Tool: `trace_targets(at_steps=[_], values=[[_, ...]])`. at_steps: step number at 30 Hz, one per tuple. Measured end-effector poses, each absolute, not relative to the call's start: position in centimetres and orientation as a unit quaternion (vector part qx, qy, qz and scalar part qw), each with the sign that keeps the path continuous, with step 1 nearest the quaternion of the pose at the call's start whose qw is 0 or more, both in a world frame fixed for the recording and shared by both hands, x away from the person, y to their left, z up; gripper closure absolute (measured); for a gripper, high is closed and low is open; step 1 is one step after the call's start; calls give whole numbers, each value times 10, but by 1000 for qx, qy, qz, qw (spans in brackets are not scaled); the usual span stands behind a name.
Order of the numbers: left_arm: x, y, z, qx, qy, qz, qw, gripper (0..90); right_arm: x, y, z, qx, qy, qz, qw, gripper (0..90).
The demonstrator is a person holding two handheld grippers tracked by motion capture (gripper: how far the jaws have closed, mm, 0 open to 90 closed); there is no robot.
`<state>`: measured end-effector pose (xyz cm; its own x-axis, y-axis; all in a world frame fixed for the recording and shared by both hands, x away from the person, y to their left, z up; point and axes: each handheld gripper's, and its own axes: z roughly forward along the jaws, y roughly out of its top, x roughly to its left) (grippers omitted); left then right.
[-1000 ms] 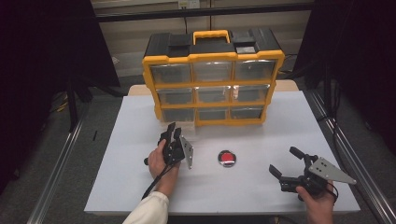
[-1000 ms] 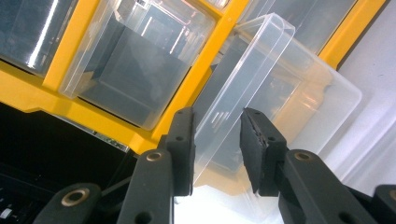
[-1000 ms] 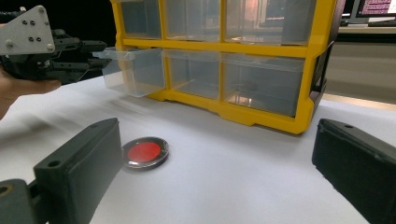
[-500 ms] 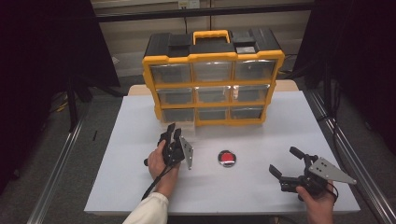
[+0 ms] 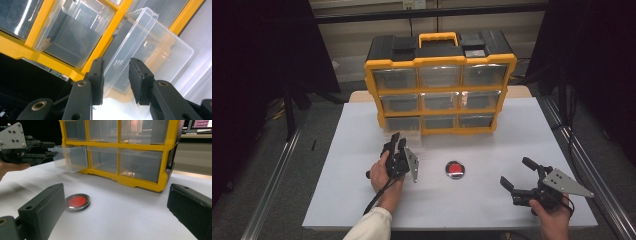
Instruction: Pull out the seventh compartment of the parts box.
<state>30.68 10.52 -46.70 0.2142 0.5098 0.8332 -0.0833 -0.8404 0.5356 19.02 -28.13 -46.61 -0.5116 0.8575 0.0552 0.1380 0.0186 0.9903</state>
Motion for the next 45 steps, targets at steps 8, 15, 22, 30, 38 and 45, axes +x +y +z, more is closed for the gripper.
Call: trace_targets(at_steps=[8, 15, 22, 30, 38, 45], values=[[304, 105, -467, 743, 151, 606, 240, 651, 190, -281, -466, 386, 643, 586, 307, 14], [303, 105, -467, 743, 154, 603, 246, 643, 190, -281, -466, 386, 643, 585, 307, 15], [301, 106, -467, 743, 154, 603, 246, 642, 190, -281, -466, 386, 644, 585, 307, 14], [299, 108, -466, 743, 155, 603, 245, 640, 190, -281, -466, 386, 644, 584, 308, 14], [298, 108, -465, 742, 148, 605, 246, 639, 190, -281, -466, 387, 644, 584, 307, 15], [298, 109, -465, 742, 147, 605, 246, 636, 190, -281, -466, 385, 646, 584, 306, 14]])
